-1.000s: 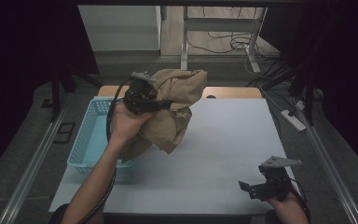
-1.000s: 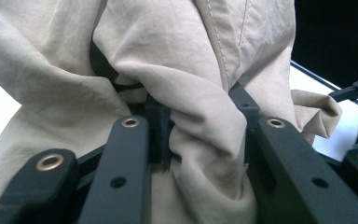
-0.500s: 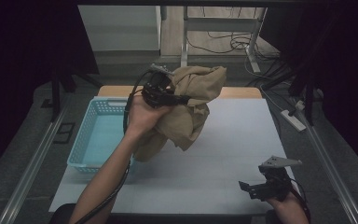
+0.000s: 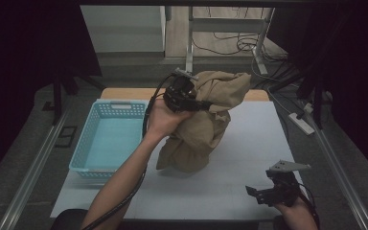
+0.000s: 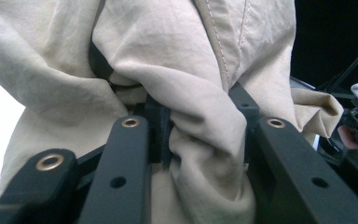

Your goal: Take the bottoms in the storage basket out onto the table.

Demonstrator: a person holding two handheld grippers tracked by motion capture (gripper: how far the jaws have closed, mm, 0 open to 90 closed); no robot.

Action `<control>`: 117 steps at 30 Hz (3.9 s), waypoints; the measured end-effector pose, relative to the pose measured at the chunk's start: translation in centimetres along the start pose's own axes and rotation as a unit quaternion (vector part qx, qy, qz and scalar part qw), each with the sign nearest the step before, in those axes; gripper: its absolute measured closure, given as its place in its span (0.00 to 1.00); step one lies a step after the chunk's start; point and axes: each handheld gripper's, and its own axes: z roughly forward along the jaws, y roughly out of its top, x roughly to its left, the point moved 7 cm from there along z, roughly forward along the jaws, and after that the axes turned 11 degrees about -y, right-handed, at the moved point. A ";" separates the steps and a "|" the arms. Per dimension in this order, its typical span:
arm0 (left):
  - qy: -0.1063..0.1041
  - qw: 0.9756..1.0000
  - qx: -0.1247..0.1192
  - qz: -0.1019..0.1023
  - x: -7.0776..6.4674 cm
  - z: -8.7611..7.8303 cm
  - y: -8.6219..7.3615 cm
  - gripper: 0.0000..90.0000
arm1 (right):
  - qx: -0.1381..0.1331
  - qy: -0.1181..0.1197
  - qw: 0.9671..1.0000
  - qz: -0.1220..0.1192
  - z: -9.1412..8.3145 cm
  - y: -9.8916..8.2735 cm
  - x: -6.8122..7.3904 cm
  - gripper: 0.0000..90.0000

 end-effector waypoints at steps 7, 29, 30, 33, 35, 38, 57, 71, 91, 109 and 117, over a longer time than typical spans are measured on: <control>0.005 1.000 0.014 0.000 0.5 1.2 -0.6 0.75 | 0.000 0.001 1.000 -0.001 0.0 0.0 0.0 0.01; 0.045 0.997 0.058 -0.011 2.9 4.6 -4.1 0.75 | 0.001 0.001 1.000 -0.004 0.0 0.0 0.0 0.01; 0.045 0.997 0.059 -0.012 3.0 4.7 -4.2 0.75 | 0.001 0.001 1.000 -0.003 0.0 0.0 0.0 0.01; 0.046 0.997 0.062 -0.017 3.3 5.1 -4.7 0.75 | 0.001 0.002 1.000 -0.002 0.0 0.0 0.0 0.01; 0.046 0.997 0.064 -0.019 3.5 5.3 -5.0 0.75 | 0.002 0.001 1.000 -0.003 0.0 0.0 0.0 0.01; 0.048 0.996 0.068 -0.022 3.8 5.6 -5.5 0.75 | 0.002 0.001 1.000 -0.004 0.0 0.0 0.1 0.01; 0.053 0.994 0.084 -0.051 5.8 7.6 -8.3 0.74 | 0.003 0.001 1.000 -0.004 0.0 0.0 0.1 0.01; 0.058 0.991 0.100 -0.064 6.6 8.8 -10.1 0.73 | 0.002 0.002 1.000 -0.004 0.0 0.0 0.1 0.01; 0.064 0.988 0.122 -0.073 7.6 11.6 -12.9 0.69 | 0.004 0.002 1.000 -0.006 0.0 -0.1 0.1 0.01; 0.059 0.990 0.120 -0.054 7.7 11.8 -13.2 0.58 | 0.007 0.005 1.000 -0.009 0.1 -0.1 0.1 0.01; 0.048 0.990 0.115 -0.060 7.2 11.4 -12.5 0.47 | 0.007 0.007 1.000 -0.010 0.1 -0.1 0.2 0.01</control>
